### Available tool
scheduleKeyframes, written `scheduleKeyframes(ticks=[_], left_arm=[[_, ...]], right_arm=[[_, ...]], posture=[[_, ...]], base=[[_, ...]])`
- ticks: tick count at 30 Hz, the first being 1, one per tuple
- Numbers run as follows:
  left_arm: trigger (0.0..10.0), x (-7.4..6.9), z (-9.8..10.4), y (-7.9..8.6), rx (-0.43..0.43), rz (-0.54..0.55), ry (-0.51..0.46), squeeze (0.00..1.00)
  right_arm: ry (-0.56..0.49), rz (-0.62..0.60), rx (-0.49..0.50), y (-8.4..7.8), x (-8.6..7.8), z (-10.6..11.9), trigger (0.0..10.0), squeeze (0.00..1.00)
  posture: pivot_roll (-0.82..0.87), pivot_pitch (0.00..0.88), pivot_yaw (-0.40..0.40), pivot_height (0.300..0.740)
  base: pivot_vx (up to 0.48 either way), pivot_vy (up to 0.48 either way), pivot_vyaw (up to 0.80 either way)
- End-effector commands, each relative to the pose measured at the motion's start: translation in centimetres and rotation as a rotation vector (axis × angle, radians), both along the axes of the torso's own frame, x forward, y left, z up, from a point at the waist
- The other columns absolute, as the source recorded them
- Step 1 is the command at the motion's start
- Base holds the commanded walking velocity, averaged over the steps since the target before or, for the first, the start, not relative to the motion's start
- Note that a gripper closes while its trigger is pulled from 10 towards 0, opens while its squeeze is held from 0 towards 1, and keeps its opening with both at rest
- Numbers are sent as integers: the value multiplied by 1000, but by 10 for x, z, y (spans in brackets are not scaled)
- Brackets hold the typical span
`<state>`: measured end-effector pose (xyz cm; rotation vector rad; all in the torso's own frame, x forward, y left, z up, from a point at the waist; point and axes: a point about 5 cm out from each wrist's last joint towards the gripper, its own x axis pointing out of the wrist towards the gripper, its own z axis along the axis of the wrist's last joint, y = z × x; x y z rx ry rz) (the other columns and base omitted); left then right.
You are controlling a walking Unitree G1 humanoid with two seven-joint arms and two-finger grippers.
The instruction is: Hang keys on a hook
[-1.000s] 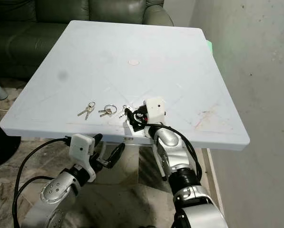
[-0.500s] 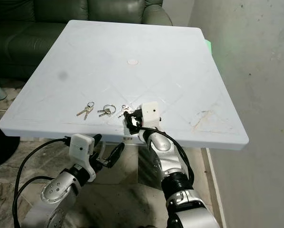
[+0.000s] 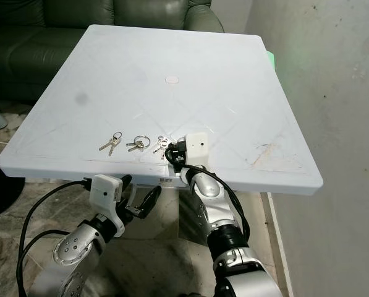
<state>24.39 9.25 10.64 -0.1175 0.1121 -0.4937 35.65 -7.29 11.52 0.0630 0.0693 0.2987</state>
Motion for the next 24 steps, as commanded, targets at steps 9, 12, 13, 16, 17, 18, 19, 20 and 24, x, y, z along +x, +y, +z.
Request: scheduleKeyframes(ticks=[9,12,13,16,17,18,19,20,24], left_arm=[[10000,1,1,-1,6,-2,-1,0],[10000,1,1,-1,5,3,1,0],[10000,1,1,-1,3,5,2,0],[10000,0,0,-2,-1,4,3,0],[10000,0,0,-2,-1,4,3,0],[10000,0,1,-2,-1,3,2,0],[10000,0,1,-2,0,3,2,0],[10000,1,1,-2,-1,3,2,0],[10000,2,1,-2,-3,6,1,0]], right_arm=[[46,-74,-6,0,5,1,10000,0],[55,-95,-15,0,5,0,10000,0],[59,-100,-14,1,5,0,10000,0],[64,-114,-19,1,5,0,5373,0],[64,-114,-19,1,5,0,5373,0],[43,-122,-20,1,4,1,0,0],[27,-129,-21,1,3,2,0,0],[41,-121,-16,3,3,2,0,0],[55,-125,-12,2,4,2,1961,0]], posture=[[68,123,-67,740],[68,124,-67,740],[69,124,-67,740],[69,123,-67,740],[69,123,-67,740],[70,122,-68,740],[70,122,-68,740],[69,127,-67,740],[68,129,-68,740]], base=[[0,0,0],[0,0,0],[0,0,0],[0,0,0],[0,0,0],[0,0,0],[0,0,0],[0,0,0],[0,0,0]])
